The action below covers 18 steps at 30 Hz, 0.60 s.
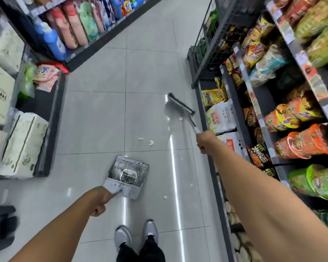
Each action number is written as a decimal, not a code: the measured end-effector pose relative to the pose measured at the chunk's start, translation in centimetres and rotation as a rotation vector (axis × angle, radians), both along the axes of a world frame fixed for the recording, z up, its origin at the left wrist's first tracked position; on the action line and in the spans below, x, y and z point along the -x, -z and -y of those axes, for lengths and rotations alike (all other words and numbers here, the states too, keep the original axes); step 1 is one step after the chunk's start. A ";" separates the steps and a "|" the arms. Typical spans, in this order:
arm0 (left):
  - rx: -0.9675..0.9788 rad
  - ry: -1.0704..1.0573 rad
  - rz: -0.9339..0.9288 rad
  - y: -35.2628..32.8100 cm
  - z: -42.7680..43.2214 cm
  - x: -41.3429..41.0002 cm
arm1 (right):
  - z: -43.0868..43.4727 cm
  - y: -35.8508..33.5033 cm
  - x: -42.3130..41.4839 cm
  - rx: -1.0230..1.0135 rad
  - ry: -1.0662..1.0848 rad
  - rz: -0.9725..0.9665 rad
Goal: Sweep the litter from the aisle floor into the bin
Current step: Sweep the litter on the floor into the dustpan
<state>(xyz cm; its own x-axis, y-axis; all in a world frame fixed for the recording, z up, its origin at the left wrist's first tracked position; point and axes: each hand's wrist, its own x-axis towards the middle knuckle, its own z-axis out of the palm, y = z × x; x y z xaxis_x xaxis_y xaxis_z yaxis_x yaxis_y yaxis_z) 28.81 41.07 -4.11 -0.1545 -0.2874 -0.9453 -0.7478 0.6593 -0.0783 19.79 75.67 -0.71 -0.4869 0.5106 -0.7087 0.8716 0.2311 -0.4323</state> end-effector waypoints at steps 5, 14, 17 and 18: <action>0.004 -0.048 0.030 0.3 -1.9 0.0 | 0.9 2.7 -2.0 -0.022 -0.161 0.114; 0.012 -0.026 0.063 -2.1 -1.1 -2.8 | 8.5 -2.0 -11.4 0.331 0.138 0.106; -0.025 0.001 0.092 -2.1 0.7 -3.3 | 5.5 -5.4 -12.2 0.281 0.188 0.034; -0.015 0.026 0.116 -2.1 1.6 -3.5 | 5.1 -6.0 -12.6 0.263 0.204 0.030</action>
<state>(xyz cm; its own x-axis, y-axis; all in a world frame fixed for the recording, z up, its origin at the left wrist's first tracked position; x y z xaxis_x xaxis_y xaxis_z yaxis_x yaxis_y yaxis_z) 32.33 39.45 -2.03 -0.0509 -0.2706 -0.9613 -0.7165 0.6804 -0.1536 32.40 70.58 5.33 -0.3704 0.3934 -0.8414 0.9015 -0.0659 -0.4277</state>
